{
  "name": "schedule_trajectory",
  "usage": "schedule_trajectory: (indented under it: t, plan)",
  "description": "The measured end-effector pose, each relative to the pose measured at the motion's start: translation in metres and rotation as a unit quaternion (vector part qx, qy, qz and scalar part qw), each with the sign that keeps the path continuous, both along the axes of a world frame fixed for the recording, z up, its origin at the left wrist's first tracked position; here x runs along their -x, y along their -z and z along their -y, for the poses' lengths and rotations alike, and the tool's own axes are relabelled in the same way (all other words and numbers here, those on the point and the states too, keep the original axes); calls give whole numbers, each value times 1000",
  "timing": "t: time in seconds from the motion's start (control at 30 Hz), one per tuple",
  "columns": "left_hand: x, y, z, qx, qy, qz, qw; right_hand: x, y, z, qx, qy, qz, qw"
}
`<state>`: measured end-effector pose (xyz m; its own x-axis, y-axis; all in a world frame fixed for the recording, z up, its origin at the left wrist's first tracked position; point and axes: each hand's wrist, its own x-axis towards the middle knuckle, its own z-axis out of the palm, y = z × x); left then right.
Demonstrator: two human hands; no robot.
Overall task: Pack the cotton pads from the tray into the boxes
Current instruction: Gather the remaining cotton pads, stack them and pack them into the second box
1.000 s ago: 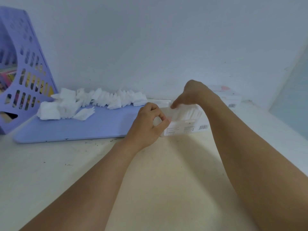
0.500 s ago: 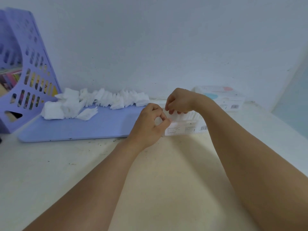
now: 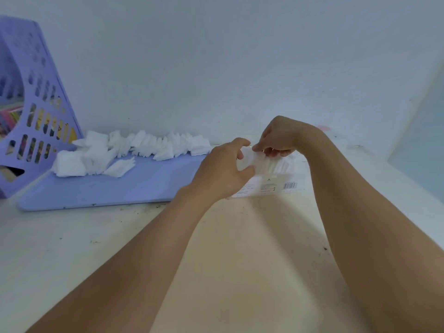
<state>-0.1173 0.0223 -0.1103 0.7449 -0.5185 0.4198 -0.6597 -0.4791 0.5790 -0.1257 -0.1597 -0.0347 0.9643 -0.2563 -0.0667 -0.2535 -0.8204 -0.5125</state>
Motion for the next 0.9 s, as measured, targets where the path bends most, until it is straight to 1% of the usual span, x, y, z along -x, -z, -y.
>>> schedule_trajectory:
  t: [0.1, 0.23, 0.37, 0.5, 0.67, 0.8, 0.9]
  plan:
    - [-2, -9, 14, -82, 16, -9, 996, 1, 1, 0, -22, -7, -6, 1000]
    - [-3, -8, 21, -133, -18, 8, 991, 0, 4, 3, -42, 0, -4, 999]
    - [1, 5, 21, -126, -43, 35, 990, -4, 8, 5, -31, 14, 40, 999]
    - [3, 9, 20, -101, -48, 59, 992, -6, 12, -4, -2, -8, 15, 1000]
    - [2, 10, 16, -91, -37, 72, 993, -9, 15, -12, 41, -2, 26, 999]
    - [2, 12, 16, -83, -46, 73, 993, -12, 23, -24, 99, -8, 70, 993]
    - [2, 13, 15, -79, -59, 80, 992, -12, 19, -26, 102, -15, 85, 991]
